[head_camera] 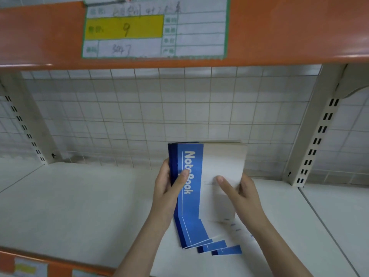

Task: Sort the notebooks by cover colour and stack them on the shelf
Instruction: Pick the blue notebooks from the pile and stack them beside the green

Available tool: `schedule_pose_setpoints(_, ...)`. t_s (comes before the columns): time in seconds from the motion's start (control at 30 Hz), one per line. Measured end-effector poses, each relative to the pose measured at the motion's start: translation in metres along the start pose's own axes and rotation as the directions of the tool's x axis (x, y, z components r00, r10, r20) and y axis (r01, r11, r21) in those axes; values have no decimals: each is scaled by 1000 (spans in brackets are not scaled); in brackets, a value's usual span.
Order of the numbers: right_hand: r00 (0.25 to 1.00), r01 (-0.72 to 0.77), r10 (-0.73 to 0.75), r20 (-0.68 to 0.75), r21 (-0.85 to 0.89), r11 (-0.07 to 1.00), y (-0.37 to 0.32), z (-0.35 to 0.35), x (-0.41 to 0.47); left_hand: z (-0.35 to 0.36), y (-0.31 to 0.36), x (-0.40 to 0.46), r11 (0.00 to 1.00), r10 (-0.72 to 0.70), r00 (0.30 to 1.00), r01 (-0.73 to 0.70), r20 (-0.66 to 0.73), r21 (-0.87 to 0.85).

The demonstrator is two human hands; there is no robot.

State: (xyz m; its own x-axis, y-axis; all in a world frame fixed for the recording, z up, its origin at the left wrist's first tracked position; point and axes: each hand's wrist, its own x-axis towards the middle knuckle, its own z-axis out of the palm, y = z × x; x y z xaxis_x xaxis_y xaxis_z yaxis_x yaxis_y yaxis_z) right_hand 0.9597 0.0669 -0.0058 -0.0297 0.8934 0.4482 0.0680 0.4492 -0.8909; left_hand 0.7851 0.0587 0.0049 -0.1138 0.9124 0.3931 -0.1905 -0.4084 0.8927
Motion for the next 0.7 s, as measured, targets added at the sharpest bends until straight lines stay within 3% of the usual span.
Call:
schedule_pose_setpoints(0.2, 995, -91, 96, -34, 135, 987, 10, 7, -2, 9, -19, -11, 988, -146, 985, 150, -95, 43)
schedule_pose_setpoints(0.33, 996, -63, 71, -56, 137, 989, 16, 12, 0, 5, -26, -15, 977, -196, 977, 202, -88, 66)
schedule_pose_setpoints(0.7, 988, 30, -42, -151, -81, 996, 29, 13, -5, 0, -28, -18, 976, -196, 979, 200, -57, 80)
